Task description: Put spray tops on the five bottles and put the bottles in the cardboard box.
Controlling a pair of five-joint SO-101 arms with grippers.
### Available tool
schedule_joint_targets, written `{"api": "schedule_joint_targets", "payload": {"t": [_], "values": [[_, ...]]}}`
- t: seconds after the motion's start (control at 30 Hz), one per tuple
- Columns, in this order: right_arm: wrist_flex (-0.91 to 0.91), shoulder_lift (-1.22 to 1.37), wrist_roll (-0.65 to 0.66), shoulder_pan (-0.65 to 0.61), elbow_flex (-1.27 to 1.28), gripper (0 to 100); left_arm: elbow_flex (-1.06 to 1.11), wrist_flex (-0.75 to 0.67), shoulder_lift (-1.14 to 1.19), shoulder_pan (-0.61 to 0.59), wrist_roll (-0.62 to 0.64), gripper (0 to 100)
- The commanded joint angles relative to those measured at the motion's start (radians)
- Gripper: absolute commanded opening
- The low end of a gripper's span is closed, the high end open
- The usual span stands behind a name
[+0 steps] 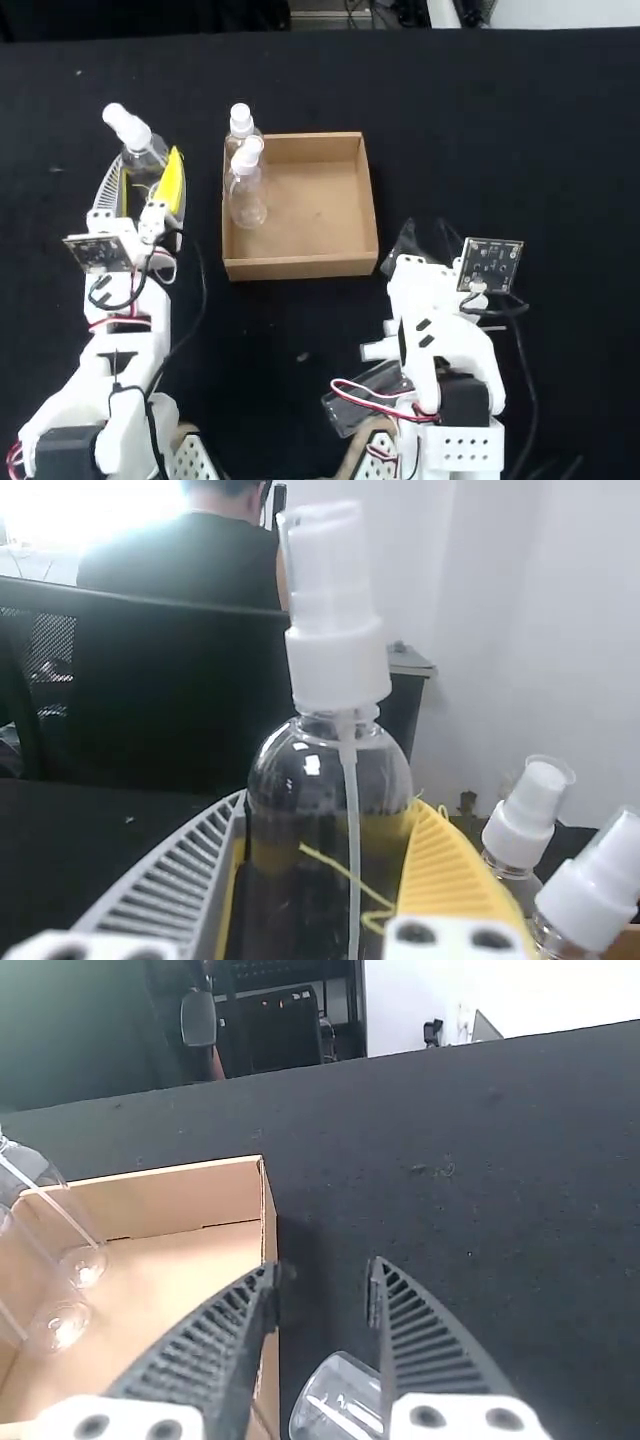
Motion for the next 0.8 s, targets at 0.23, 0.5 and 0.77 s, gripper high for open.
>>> {"api": "schedule_joint_targets", "payload": {"t": [0.23,0.5,0.77], "values": [[-0.017,-0.093,0.0,-0.008,-0.01,12.8,0.03,-0.035,-0.005,0.128,0.008,3],[-0.017,-0.093,0.0,-0.008,-0.01,12.8,0.09,-0.04,-0.015,0.128,0.008,3],[-0.017,-0.093,0.0,-0.008,-0.01,12.8,0.162,0.075,-0.244,0.137,0.008,3]]}}
